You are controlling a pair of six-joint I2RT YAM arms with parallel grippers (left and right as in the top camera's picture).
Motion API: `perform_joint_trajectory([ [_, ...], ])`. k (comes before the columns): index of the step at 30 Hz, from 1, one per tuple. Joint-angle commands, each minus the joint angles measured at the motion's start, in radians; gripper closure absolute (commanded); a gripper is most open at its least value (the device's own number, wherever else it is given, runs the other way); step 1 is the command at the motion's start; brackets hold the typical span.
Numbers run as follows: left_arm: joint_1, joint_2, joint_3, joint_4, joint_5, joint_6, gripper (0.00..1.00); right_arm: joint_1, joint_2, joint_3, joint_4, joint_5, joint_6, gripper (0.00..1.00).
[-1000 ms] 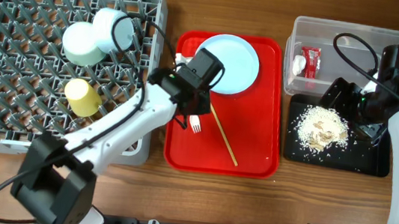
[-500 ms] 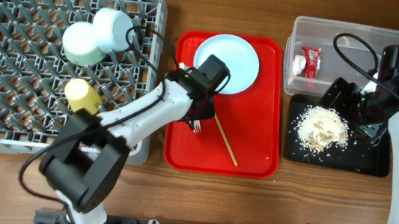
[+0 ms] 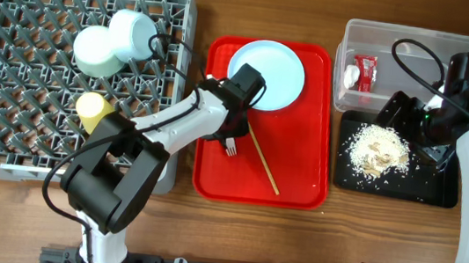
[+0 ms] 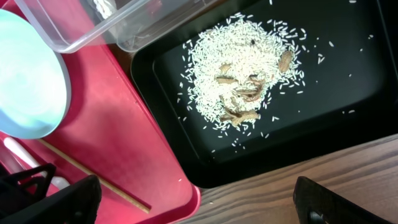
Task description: Sort waste into correct bins and load items into the dishwasher rack
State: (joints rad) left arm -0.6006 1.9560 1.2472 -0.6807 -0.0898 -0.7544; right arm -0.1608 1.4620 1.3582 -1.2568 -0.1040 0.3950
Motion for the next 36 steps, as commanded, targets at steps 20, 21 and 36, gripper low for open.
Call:
perform_joint_trajectory([
  [20, 0.003, 0.023, -0.013, 0.0, -0.008, -0.011, 0.96, -0.002, -0.022, 0.009, -0.003, -0.009, -0.014, 0.0],
  [21, 0.003, 0.018, -0.013, 0.0, -0.008, -0.009, 0.96, -0.002, -0.022, 0.009, -0.003, -0.009, -0.014, 0.0],
  [36, 0.047, -0.282, 0.038, -0.14, -0.009, 0.238, 0.96, -0.002, -0.022, 0.009, -0.005, -0.009, -0.014, 0.0],
])
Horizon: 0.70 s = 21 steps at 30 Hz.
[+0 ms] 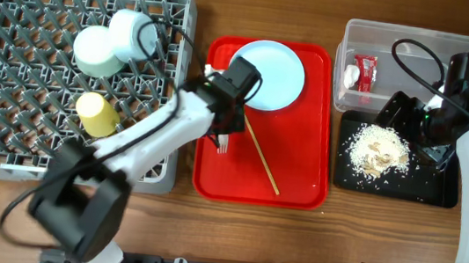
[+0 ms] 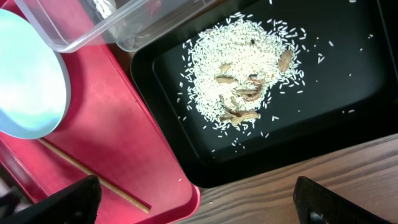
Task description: Sort waste into correct bins and load items into the dishwasher rack
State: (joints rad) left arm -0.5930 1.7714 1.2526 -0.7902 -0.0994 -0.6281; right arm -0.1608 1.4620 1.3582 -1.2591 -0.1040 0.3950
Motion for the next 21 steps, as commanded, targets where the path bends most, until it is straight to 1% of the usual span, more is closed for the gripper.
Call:
perform_joint_trajectory([
  [1, 0.055, -0.122, 0.033, -0.039, 0.0, 0.136, 0.96, -0.002, -0.022, 0.009, -0.002, -0.009, -0.014, 0.0],
  [6, 0.165, -0.211, 0.033, -0.076, 0.0, 0.267, 0.96, -0.002, -0.022, 0.009, -0.002, -0.009, -0.014, 0.0],
  [10, 0.263, -0.215, 0.032, -0.075, 0.001, 0.385, 0.96, -0.002, -0.022, 0.009, 0.0, -0.009, -0.014, 0.0],
  [13, 0.31, -0.189, 0.032, -0.074, 0.0, 0.413, 0.96, -0.002, -0.022, 0.009, 0.0, -0.009, -0.013, 0.0],
  [20, 0.385, -0.106, 0.032, -0.055, 0.001, 0.412, 0.96, -0.002, -0.022, 0.009, -0.001, -0.009, -0.014, 0.0],
  [21, 0.386, -0.102, 0.032, -0.055, 0.001, 0.412, 0.94, -0.002, -0.022, 0.009, -0.001, -0.009, -0.014, 0.0],
])
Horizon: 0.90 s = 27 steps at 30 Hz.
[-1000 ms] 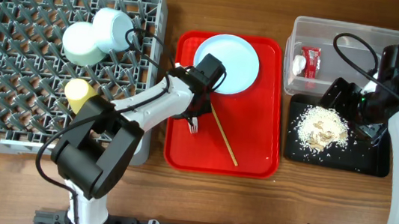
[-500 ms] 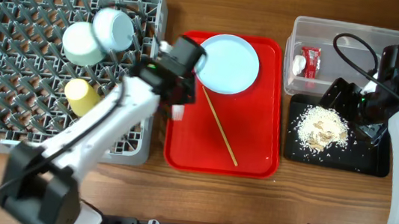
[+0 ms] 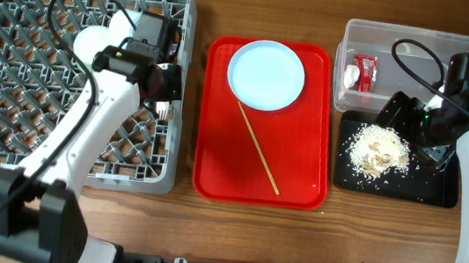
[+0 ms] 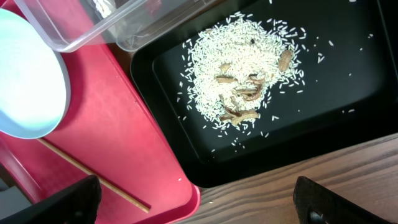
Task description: Sort waste into correct bins and load items into the dishwasher rack
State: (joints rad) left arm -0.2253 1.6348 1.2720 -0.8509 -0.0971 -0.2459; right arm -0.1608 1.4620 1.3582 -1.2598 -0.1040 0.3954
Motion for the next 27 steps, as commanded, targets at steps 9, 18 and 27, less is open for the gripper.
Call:
perform_joint_trajectory([
  [9, 0.011, -0.034, 0.013, 0.028, 0.044, 0.016, 0.54, -0.002, -0.022, 0.009, -0.001, -0.009, -0.014, 0.0],
  [18, -0.154, -0.039, 0.01, 0.027, 0.187, -0.338, 0.47, -0.002, -0.022, 0.009, 0.005, -0.01, -0.013, 0.0],
  [27, -0.377, 0.132, 0.01, 0.093, 0.186, -0.654, 0.46, -0.002, -0.022, 0.009, 0.001, -0.009, -0.015, 0.0],
])
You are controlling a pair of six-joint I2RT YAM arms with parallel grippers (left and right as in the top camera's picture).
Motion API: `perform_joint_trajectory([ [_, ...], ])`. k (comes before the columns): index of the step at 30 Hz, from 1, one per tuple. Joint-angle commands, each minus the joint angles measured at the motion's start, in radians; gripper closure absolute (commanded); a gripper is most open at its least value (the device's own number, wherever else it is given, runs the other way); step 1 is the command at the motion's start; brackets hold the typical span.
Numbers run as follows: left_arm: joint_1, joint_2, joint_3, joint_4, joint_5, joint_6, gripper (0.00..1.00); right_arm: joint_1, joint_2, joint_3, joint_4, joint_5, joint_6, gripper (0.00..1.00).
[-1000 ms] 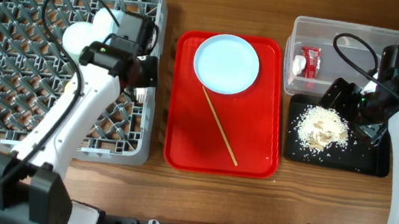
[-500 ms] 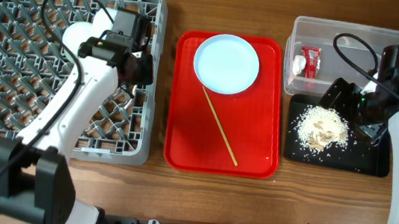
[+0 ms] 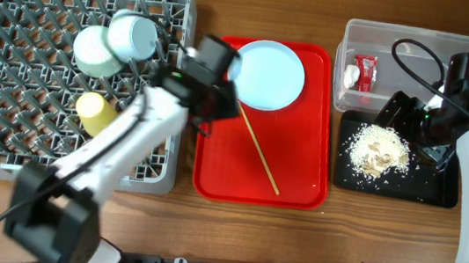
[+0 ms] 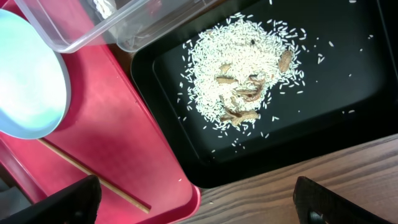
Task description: Sort waste into correct bins and load items into the dishwasher rack
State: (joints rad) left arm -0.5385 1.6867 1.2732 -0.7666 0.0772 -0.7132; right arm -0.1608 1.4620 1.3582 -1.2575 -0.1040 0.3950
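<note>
A red tray (image 3: 299, 188) holds a light-blue plate (image 3: 267, 75) and one wooden chopstick (image 3: 260, 158). My left gripper (image 3: 219, 108) hovers, blurred, over the tray's left edge just below the plate; its jaws and anything in them are unclear. No fork shows. The grey dishwasher rack (image 3: 3, 145) carries two white cups (image 3: 108, 39) and a yellow cup (image 3: 95, 111). My right gripper (image 4: 196, 202) stands open and empty above the black tray (image 4: 348, 106) of rice and scraps (image 4: 239, 78).
A clear plastic bin (image 3: 404, 40) at the back right holds a red wrapper (image 3: 364, 72) and a small white item (image 3: 350, 74). The black tray (image 3: 440, 192) sits right below it, beside the red tray. Bare wood runs along the table's front edge.
My left gripper has moved from over the rack's right side back to the red tray's left edge by the plate. The fork seen under it is out of sight. The right arm is unchanged.
My left gripper first stood over a fork on the red tray beside the chopstick. Then the fork hung under it just above the tray. Then it was over the rack's right side with the fork. Now it is back at the tray, and the tray has no fork.
</note>
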Motion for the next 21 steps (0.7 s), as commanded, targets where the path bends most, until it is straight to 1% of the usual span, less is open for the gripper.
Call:
perform_joint_trajectory([
  [1, -0.082, 0.103, 0.009, 0.018, 0.011, -0.198, 0.46, -0.002, -0.022, 0.009, -0.001, -0.009, -0.014, 0.0],
  [7, -0.18, 0.222, 0.009, 0.068, -0.026, -0.272, 0.47, -0.002, -0.022, 0.009, -0.001, -0.009, -0.014, 0.0],
  [10, -0.213, 0.27, 0.009, 0.113, -0.046, -0.285, 0.48, -0.002, -0.022, 0.009, -0.001, -0.009, -0.014, 0.0],
  [12, -0.226, 0.293, 0.009, 0.12, -0.075, -0.294, 0.5, -0.002, -0.022, 0.009, -0.001, -0.009, -0.014, 0.0],
  [16, -0.247, 0.324, 0.009, 0.116, -0.105, -0.293, 0.52, -0.002, -0.022, 0.009, -0.001, -0.009, -0.014, 0.0],
  [19, -0.257, 0.332, 0.009, 0.095, -0.121, -0.293, 0.56, -0.002, -0.022, 0.009, -0.001, -0.009, -0.014, 0.0],
  [21, -0.259, 0.332, 0.009, 0.07, -0.149, -0.294, 0.66, -0.002, -0.022, 0.009, -0.001, -0.01, -0.014, 0.0],
])
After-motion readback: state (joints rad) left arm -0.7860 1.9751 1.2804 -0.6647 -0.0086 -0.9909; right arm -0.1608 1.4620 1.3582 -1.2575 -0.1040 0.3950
